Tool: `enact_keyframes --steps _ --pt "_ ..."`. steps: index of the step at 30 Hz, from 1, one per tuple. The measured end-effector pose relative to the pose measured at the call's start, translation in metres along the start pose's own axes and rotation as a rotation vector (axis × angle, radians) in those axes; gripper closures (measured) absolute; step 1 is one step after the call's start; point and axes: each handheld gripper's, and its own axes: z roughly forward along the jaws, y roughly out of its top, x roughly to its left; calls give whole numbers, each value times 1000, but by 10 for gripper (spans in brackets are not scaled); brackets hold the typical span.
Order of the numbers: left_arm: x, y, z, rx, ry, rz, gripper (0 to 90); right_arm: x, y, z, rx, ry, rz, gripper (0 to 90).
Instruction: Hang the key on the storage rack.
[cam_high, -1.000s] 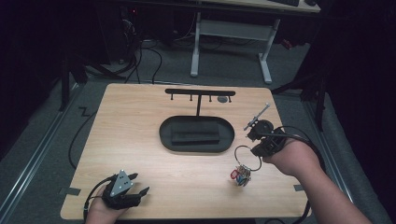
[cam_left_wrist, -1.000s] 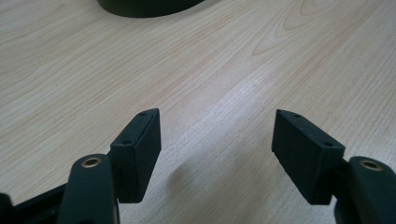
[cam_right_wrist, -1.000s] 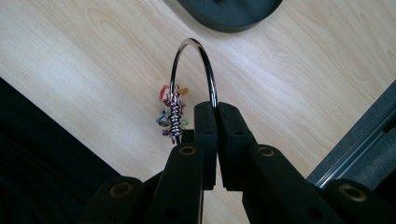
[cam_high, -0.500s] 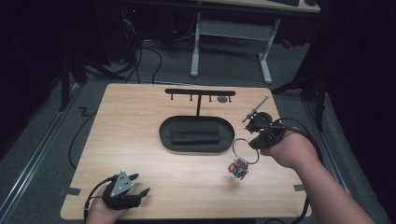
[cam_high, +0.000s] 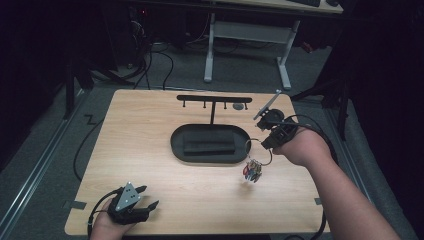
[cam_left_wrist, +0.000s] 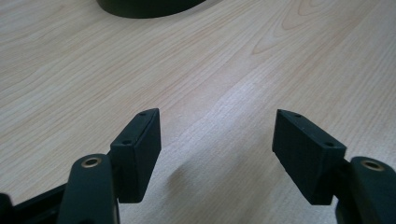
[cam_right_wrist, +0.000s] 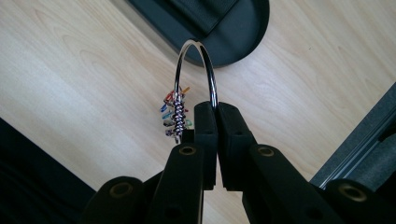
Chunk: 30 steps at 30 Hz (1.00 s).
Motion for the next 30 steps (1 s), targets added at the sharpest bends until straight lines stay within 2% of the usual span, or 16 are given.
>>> enact_keyframes --steps 1,2,7,9,13,18,22,23,25,30 --pt "0 0 0 0 0 -2 332 -2 3 0 -11 -1 -15 880" --pt "0 0 0 1 0 -4 332 -3 5 -2 -10 -5 -3 880" --pt "-2 1 0 -4 4 5 332 -9 12 -3 -30 -5 -21 880" --pt "-1 0 -2 -3 -4 -3 332 -14 17 -4 -49 -4 -4 880" --pt "-4 -1 -3 -6 -5 -4 332 -19 21 -4 -43 -7 13 880" --pt "-7 -3 -6 8 13 29 332 -25 22 -1 -54 -20 26 881" --pt "-4 -5 -8 3 15 0 334 -31 26 -1 -62 -17 25 881" --pt "-3 -6 -9 5 18 -5 335 -36 31 -2 -60 -23 26 881" --pt "-3 -6 -8 9 17 9 346 -39 38 -4 -61 -28 23 880" --pt "-4 -4 -4 15 10 14 348 -46 56 -2 -75 -27 34 881"
